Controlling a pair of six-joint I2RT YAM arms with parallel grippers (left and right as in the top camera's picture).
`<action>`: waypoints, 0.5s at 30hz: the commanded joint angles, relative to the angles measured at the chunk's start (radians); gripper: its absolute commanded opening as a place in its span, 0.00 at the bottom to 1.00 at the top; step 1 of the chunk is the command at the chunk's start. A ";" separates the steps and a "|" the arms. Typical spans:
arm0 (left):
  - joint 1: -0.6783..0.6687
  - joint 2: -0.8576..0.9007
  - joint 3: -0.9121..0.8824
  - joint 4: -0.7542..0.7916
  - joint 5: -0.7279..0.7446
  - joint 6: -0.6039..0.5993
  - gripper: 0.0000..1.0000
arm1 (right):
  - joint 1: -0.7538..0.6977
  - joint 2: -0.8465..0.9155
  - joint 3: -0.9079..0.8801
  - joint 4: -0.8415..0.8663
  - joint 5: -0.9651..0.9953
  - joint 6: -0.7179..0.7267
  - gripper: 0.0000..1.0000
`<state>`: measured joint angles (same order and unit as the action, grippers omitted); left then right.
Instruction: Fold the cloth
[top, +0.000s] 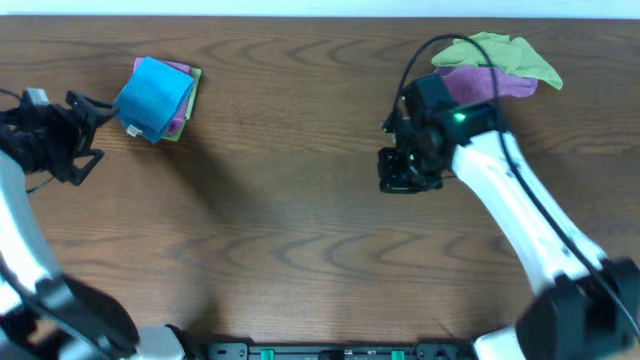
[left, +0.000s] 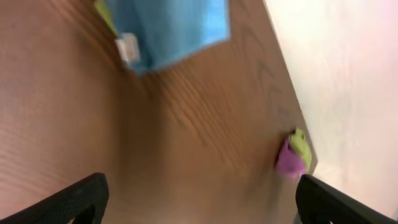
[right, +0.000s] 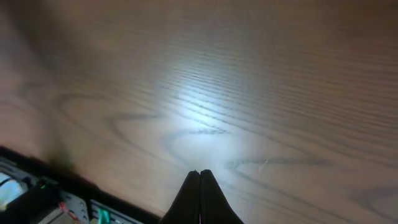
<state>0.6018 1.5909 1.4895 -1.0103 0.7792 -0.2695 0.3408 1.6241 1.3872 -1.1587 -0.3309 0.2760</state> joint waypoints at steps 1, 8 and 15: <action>-0.039 -0.121 0.010 -0.048 0.008 0.116 0.97 | -0.016 -0.100 0.023 -0.035 0.037 -0.027 0.10; -0.383 -0.491 -0.129 -0.119 -0.124 0.219 0.96 | -0.024 -0.327 0.023 -0.253 0.256 -0.110 0.18; -0.457 -0.852 -0.340 -0.150 -0.204 0.266 0.95 | -0.024 -0.478 0.012 -0.290 0.321 -0.158 0.99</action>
<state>0.1482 0.8165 1.1923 -1.1595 0.6270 -0.0422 0.3218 1.1709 1.3941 -1.4471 -0.0723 0.1459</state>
